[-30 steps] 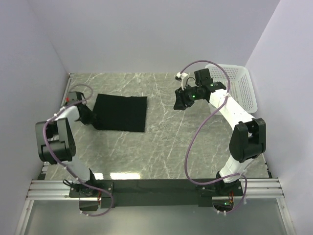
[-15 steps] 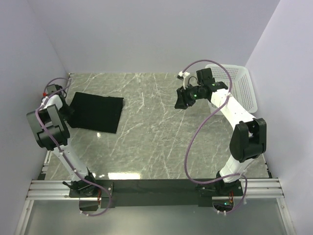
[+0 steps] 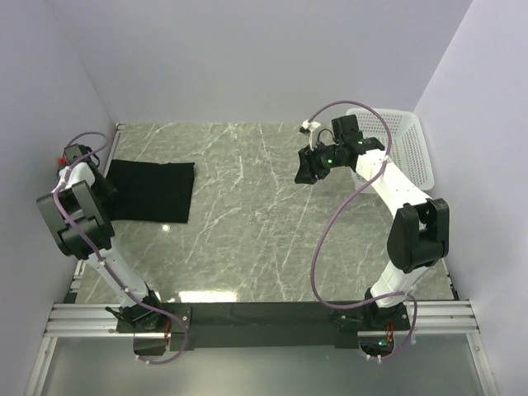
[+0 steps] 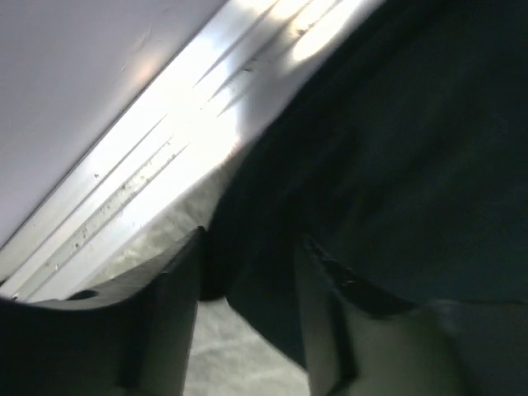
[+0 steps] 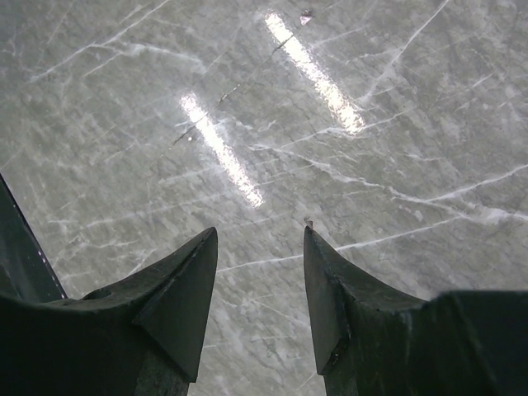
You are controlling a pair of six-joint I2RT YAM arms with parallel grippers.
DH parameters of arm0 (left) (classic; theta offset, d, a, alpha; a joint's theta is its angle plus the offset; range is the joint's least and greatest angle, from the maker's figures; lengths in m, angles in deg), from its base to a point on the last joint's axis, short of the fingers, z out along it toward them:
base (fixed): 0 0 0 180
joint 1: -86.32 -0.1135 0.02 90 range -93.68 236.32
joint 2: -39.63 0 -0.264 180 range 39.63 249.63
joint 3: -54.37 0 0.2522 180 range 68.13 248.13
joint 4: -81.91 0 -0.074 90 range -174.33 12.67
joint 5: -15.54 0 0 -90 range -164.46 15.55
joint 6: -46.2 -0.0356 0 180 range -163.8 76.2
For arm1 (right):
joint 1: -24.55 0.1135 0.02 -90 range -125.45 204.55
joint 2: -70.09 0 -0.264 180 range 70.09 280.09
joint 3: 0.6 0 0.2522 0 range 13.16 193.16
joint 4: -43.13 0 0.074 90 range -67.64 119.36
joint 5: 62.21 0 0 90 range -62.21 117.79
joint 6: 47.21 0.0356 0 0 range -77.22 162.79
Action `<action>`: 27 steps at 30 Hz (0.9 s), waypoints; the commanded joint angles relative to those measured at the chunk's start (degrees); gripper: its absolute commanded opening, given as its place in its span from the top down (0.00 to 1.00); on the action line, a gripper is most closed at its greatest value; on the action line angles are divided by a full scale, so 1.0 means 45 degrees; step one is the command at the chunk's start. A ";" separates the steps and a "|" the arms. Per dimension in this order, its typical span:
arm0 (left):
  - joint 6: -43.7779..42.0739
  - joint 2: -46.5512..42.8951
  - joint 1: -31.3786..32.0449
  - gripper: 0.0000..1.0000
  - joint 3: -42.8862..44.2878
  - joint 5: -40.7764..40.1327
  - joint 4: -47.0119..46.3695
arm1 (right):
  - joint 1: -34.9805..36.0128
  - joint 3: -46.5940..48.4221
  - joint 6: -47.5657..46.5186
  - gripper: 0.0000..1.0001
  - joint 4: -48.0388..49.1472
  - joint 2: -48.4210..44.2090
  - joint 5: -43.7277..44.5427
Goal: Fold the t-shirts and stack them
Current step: Neatly place the folded tshirt to the corner
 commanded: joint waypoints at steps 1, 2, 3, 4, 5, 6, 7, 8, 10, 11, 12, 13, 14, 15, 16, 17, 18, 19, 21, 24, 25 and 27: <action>-0.0092 -0.2250 -0.0037 0.42 0.0163 0.0811 -0.0198 | -0.0108 0.0134 -0.0080 0.47 0.0135 -0.0068 -0.0255; -0.0072 -0.2546 -0.0017 0.41 0.0222 0.1024 -0.0119 | -0.0089 0.0115 -0.0099 0.47 0.0135 -0.0107 -0.0293; -0.0072 -0.3187 0.0002 0.40 0.0299 0.1084 -0.0041 | -0.0089 0.0095 -0.0099 0.47 0.0135 -0.0146 -0.0274; -0.0072 -0.3522 0.0002 0.39 0.0320 0.1201 0.0037 | -0.0089 0.0076 -0.0119 0.47 0.0096 -0.0166 -0.0274; -0.0110 -0.3854 0.0002 0.38 0.0358 0.1395 0.0154 | -0.0089 0.0056 -0.0119 0.47 0.0115 -0.0185 -0.0293; -0.0111 -0.4167 0.0022 0.38 0.0359 0.1687 0.0213 | -0.0089 0.0037 -0.0100 0.47 0.0115 -0.0186 -0.0294; -0.0130 -0.4808 0.0041 0.37 0.0320 0.1922 0.0233 | -0.0089 0.0017 -0.0138 0.47 0.0077 -0.0205 -0.0294; -0.0246 -0.5085 0.0042 0.37 0.0223 0.2060 0.0310 | -0.0089 0.0017 -0.0158 0.47 0.0057 -0.0205 -0.0294; -0.0422 -0.5902 0.0080 0.36 -0.0049 0.2742 0.0369 | -0.0088 0.0036 -0.0294 0.47 -0.0059 -0.0225 -0.0274; -0.0443 -0.6179 0.0081 0.36 -0.0167 0.3016 0.0389 | -0.0089 0.0036 -0.0372 0.47 -0.0118 -0.0225 -0.0274; -0.0424 -0.6472 0.0081 0.36 -0.0323 0.3560 0.0312 | -0.0089 0.0036 -0.0547 0.46 -0.0158 -0.0244 -0.0332; -0.0346 -0.7093 0.0081 0.36 -0.0615 0.3836 0.0253 | -0.0069 0.0036 -0.0626 0.47 -0.0255 -0.0264 -0.0352; -0.0287 -0.7409 0.0100 0.35 -0.0772 0.4129 0.0194 | -0.0088 0.0056 -0.0723 0.47 -0.0314 -0.0302 -0.0410; -0.0190 -0.7779 0.0081 0.34 -0.0948 0.4344 -0.0019 | -0.0069 0.0056 -0.0918 0.47 -0.0372 -0.0361 -0.0449; 0.0043 -0.8518 0.0081 0.30 -0.1375 0.4927 -0.0195 | -0.0069 0.0037 -0.0978 0.47 -0.0354 -0.0439 -0.0450; 0.0161 -0.8912 0.0081 0.28 -0.1592 0.5106 -0.0332 | -0.0088 0.0036 -0.1017 0.46 -0.0334 -0.0498 -0.0392; 0.0337 -0.9728 0.0081 0.25 -0.1826 0.5263 -0.0798 | -0.0069 0.0056 -0.1095 0.46 -0.0334 -0.0692 -0.0333; 0.0667 -1.0142 0.0081 0.18 -0.2370 0.5806 -0.1054 | -0.0088 0.0114 -0.1115 0.46 -0.0276 -0.0790 -0.0043; 0.1079 -1.0962 0.0061 0.08 -0.2881 0.6375 -0.1524 | -0.0069 0.0095 -0.1018 0.46 -0.0120 -0.1237 0.0368; 0.1723 -1.1142 0.0042 0.06 -0.3507 0.7917 -0.1622 | -0.0147 -0.0100 -0.0609 0.46 0.0543 -0.2018 0.1558; 0.2015 -1.1297 0.0061 0.06 -0.3856 0.8249 -0.1835 | -0.0167 -0.0197 -0.0491 0.46 0.0796 -0.2234 0.1794; 0.2135 -1.1571 0.0080 0.01 -0.4171 0.9246 -0.2070 | -0.0361 -0.0392 -0.0044 0.45 0.1090 -0.2896 0.2517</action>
